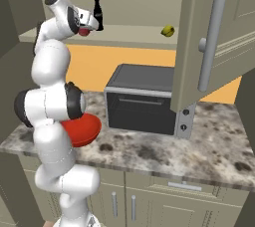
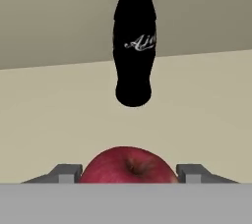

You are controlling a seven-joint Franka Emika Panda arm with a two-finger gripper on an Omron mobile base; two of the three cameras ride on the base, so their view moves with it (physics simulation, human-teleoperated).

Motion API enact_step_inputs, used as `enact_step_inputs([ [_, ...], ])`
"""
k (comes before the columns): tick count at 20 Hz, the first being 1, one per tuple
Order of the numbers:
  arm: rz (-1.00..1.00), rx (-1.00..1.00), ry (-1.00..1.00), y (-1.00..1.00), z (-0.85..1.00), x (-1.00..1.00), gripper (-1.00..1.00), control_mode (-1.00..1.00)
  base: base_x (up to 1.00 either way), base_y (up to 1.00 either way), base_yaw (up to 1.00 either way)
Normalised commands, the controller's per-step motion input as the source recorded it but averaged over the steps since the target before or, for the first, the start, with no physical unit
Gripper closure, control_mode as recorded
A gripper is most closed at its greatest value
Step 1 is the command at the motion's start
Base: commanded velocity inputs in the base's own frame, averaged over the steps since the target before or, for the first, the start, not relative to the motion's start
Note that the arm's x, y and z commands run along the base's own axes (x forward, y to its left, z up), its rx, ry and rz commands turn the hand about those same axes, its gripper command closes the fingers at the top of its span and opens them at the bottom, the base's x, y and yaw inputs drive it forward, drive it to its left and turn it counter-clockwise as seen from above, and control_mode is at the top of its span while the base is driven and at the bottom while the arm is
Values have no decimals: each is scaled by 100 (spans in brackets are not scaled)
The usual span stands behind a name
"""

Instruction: Open the cabinet. Pick the apple and pear from the cabinet and place them into the bowl. Then close the cabinet.

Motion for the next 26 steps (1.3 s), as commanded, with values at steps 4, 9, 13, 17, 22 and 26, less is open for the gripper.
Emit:
enact_step_inputs([
  [4, -5, 0, -7, 0, -3, -76, 100, -100, 0, 0, 0],
  [9, -3, 0, -1, 0, 3, -94, 100, -100, 0, 0, 0],
  [13, -2, 0, 5, 0, 30, -100, 100, -100, 0, 0, 0],
  [17, -2, 0, 6, 0, 10, -100, 100, -100, 0, 0, 0],
  [22, 0, 0, 13, 0, -6, -89, 100, -100, 0, 0, 0],
  [26, 0, 0, 12, 0, -31, -53, 100, -100, 0, 0, 0],
])
